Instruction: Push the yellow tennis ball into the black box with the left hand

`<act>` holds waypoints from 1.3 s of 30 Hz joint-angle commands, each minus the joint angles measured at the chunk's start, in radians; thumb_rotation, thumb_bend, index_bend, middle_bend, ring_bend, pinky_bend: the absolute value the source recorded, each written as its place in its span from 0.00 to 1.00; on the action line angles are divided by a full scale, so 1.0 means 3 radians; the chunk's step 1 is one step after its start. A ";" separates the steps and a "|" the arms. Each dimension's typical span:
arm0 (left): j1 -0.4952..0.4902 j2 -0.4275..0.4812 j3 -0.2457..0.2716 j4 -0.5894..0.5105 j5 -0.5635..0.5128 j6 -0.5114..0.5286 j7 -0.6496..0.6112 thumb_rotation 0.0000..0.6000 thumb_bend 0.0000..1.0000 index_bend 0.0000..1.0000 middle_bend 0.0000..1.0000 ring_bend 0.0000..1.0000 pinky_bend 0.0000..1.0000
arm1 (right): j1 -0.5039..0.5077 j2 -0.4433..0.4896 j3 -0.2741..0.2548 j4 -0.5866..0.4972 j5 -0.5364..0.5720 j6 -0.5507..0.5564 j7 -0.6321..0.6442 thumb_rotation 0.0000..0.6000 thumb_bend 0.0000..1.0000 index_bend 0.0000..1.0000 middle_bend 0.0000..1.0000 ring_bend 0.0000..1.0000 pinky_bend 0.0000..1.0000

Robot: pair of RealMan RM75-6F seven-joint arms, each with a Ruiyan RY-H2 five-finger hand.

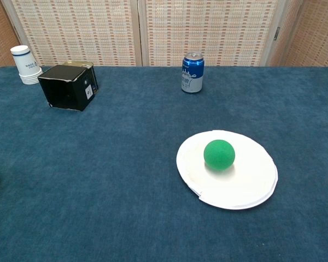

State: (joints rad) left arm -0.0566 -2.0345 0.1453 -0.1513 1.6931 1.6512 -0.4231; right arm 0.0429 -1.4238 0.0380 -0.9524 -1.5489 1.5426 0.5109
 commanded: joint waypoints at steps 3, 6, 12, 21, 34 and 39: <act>-0.0098 0.0013 -0.0013 0.0005 -0.0015 -0.0130 -0.0046 1.00 0.68 1.00 1.00 1.00 1.00 | -0.0014 -0.0012 -0.0016 0.0025 -0.0030 0.0048 0.0012 1.00 0.00 0.10 0.00 0.00 0.00; -0.0164 0.0029 -0.0044 -0.0003 -0.0044 -0.0179 -0.0102 1.00 0.68 1.00 1.00 1.00 1.00 | -0.0026 -0.0021 -0.0016 0.0041 -0.0031 0.0072 0.0022 1.00 0.00 0.09 0.00 0.00 0.00; -0.0285 0.0058 -0.0096 -0.0012 -0.0084 -0.0173 -0.0156 1.00 0.68 1.00 1.00 1.00 1.00 | -0.0015 -0.0028 -0.0023 0.0043 -0.0039 0.0056 0.0000 1.00 0.00 0.09 0.00 0.00 0.00; -0.0460 -0.0016 -0.0075 -0.0032 -0.0052 -0.0252 -0.0076 1.00 0.68 1.00 1.00 1.00 1.00 | -0.0005 -0.0022 -0.0019 0.0016 -0.0023 0.0025 -0.0037 1.00 0.00 0.09 0.00 0.00 0.00; -0.0667 0.0080 -0.0225 -0.0001 -0.0215 -0.0572 -0.0289 1.00 0.69 1.00 1.00 1.00 1.00 | 0.0012 -0.0026 -0.0008 0.0010 0.0005 -0.0025 -0.0069 1.00 0.00 0.10 0.00 0.00 0.00; -0.0710 0.0111 -0.0243 0.0034 -0.0244 -0.0707 -0.0413 1.00 0.69 1.00 1.00 1.00 1.00 | 0.0026 -0.0025 -0.0006 -0.0019 0.0009 -0.0050 -0.0128 1.00 0.00 0.10 0.00 0.00 0.00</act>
State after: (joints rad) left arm -0.2622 -2.0047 0.0746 -0.1460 1.6232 1.4544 -0.5343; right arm 0.0497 -1.4313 0.0363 -0.9558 -1.5459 1.5283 0.4769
